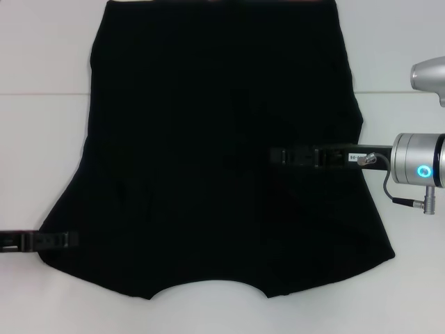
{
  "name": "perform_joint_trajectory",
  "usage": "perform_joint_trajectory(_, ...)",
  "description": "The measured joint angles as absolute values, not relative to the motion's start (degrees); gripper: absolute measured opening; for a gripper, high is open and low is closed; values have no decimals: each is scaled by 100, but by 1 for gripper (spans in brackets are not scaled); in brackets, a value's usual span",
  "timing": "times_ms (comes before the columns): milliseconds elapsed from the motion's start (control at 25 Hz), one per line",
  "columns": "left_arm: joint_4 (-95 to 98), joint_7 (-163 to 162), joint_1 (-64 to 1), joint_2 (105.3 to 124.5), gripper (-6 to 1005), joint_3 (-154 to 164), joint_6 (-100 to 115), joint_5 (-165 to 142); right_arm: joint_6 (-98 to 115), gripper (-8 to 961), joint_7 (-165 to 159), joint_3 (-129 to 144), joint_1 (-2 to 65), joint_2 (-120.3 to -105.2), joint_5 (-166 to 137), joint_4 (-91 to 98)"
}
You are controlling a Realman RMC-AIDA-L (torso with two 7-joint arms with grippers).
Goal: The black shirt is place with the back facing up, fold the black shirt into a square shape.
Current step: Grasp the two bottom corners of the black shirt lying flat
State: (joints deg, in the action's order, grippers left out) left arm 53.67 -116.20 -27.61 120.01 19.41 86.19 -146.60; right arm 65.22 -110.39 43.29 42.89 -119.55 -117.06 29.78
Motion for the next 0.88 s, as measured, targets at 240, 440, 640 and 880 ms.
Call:
perform_joint_trajectory(240, 5354, -11567, -2770, 12020, 756, 2184, 8517, -14675, 6542, 804, -11043, 4312, 4289, -11953, -11706, 2998)
perform_joint_trajectory(440, 5352, -11572, -2790, 12021, 681, 2193, 8470, -14702, 6548, 800, -11046, 4309, 4289, -11947, -11706, 3011)
perform_joint_trajectory(640, 5356, -11596, -2806, 12005, 501, 2184, 8420, -14789, 6550, 785, -11087, 4318, 4281, -11905, -11707, 3015)
perform_joint_trajectory(880, 5361, -11605, -2826, 11999, 291, 2157, 8419, -14810, 6564, 786, -11097, 4328, 4193, -11852, -11712, 3019)
